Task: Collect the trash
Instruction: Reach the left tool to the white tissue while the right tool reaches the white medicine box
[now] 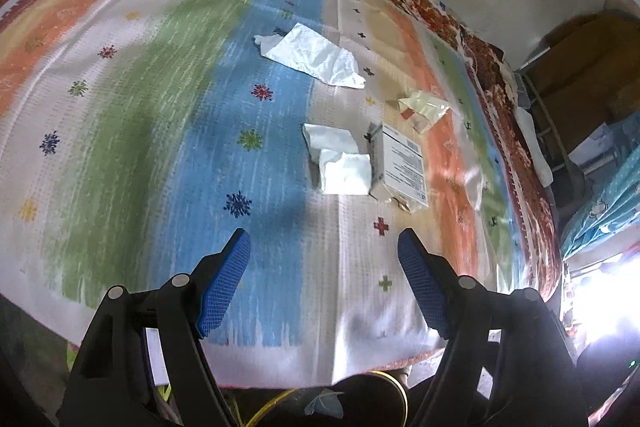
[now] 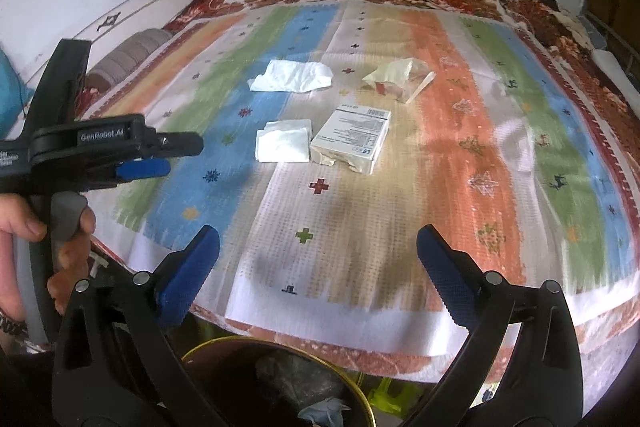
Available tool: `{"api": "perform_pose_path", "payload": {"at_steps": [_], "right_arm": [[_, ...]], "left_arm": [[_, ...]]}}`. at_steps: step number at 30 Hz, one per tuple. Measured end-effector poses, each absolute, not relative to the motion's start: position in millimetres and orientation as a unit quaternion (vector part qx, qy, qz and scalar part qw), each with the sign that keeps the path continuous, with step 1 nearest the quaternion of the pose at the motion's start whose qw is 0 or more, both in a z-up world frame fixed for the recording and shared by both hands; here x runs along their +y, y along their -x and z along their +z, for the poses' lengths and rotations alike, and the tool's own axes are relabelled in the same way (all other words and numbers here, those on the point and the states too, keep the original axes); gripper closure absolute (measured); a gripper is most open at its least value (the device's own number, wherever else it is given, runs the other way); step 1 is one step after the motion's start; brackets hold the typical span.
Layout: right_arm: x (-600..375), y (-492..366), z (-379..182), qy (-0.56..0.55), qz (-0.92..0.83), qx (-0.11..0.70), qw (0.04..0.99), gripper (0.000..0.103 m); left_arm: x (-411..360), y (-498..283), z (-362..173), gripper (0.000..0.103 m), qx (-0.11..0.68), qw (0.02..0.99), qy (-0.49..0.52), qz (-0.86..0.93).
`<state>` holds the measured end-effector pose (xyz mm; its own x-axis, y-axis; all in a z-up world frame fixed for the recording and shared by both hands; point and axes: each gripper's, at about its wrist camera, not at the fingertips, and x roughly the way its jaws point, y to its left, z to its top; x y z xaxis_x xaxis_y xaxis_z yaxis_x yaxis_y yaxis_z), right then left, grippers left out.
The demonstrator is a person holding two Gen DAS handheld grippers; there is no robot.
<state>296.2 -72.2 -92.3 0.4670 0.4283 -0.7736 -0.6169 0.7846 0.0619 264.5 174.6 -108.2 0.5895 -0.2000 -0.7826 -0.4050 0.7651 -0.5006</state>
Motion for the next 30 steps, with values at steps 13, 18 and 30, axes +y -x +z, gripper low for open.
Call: {"api": "perform_pose_path", "payload": {"at_steps": [13, 18, 30], "right_arm": [[-42.7, -332.1, -115.0, 0.104, 0.295, 0.426, 0.849, 0.009], [-36.1, -347.0, -124.7, 0.102, 0.285, 0.431, 0.850, 0.009], [-21.2, -376.8, -138.5, 0.105, 0.272, 0.432, 0.854, 0.009]], "left_arm": [[199.3, -303.2, -138.7, 0.048, 0.451, 0.805, 0.385, 0.021], [197.0, -323.4, -152.9, 0.048, 0.456, 0.800, 0.390, -0.003], [194.4, -344.5, -180.5, 0.068, 0.467, 0.794, 0.389, -0.020]]}}
